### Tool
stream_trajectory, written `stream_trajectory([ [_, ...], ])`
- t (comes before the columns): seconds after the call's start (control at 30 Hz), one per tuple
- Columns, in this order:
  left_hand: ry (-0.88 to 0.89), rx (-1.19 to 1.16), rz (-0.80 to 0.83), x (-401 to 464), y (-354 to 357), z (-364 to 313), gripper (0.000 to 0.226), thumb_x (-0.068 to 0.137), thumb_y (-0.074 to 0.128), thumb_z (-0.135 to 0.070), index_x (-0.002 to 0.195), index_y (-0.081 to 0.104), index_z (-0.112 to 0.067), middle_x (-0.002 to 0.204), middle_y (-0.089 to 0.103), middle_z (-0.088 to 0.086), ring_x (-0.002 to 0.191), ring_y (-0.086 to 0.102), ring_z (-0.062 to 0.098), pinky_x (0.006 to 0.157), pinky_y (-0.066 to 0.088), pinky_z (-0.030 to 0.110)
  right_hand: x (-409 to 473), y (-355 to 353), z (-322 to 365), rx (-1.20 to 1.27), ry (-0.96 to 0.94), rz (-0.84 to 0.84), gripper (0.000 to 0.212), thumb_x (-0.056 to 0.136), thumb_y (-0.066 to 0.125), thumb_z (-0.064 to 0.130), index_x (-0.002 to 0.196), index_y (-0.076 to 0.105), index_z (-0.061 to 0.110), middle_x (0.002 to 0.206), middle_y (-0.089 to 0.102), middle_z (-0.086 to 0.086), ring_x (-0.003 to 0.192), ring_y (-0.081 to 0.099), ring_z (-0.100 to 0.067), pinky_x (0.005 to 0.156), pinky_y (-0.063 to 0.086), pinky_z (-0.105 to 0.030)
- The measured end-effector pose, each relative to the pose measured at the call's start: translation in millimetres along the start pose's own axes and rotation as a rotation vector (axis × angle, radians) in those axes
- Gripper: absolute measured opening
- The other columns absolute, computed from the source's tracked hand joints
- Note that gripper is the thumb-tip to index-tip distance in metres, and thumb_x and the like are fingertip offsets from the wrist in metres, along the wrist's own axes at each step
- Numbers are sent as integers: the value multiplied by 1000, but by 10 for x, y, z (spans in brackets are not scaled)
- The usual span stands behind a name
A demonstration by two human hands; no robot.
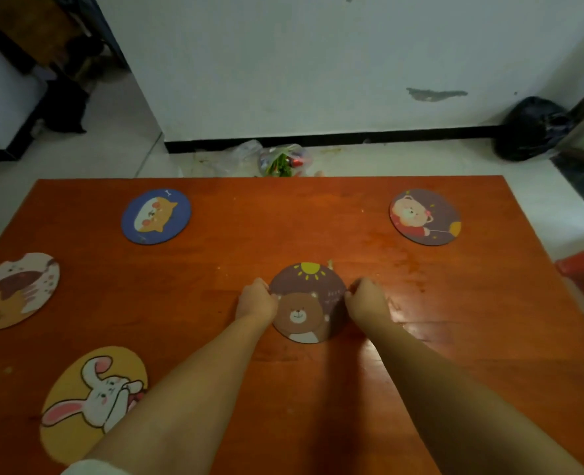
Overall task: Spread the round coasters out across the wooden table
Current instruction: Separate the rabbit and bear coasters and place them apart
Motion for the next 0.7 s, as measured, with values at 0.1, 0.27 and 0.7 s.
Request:
stream_trajectory([
  [0.1,-34,-6,-21,44,7,-40,34,95,52,-21,125,49,-5,124,59,20,108,59,38,86,53,46,36,62,50,-7,15,12,28,94,53,16,116,54,-1,126,54,-23,110,56,-39,85,47,-42],
  [0.27,-50,-59,-36,88,-8,-41,18,95,54,-15,106,60,-3,111,62,17,101,60,36,77,48,36,51,121,98,28,45,46,14,91,54,12,89,50,-2,99,52,-27,86,50,-33,71,38,-36],
  [0.7,70,-149,56,-304,82,-416,17,94,43,-3,79,48,-11,93,51,15,81,48,30,89,55,51,-242,-367,-254,103,-31,-13,10,96,48,14,98,46,4,86,49,-10,85,50,-32,68,35,-33],
])
Point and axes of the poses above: each hand's wrist, its own x-axis towards the middle knuckle, its own y-axis out of the palm, z = x × y, the point moved 3 cm from there along x, towards the middle knuckle
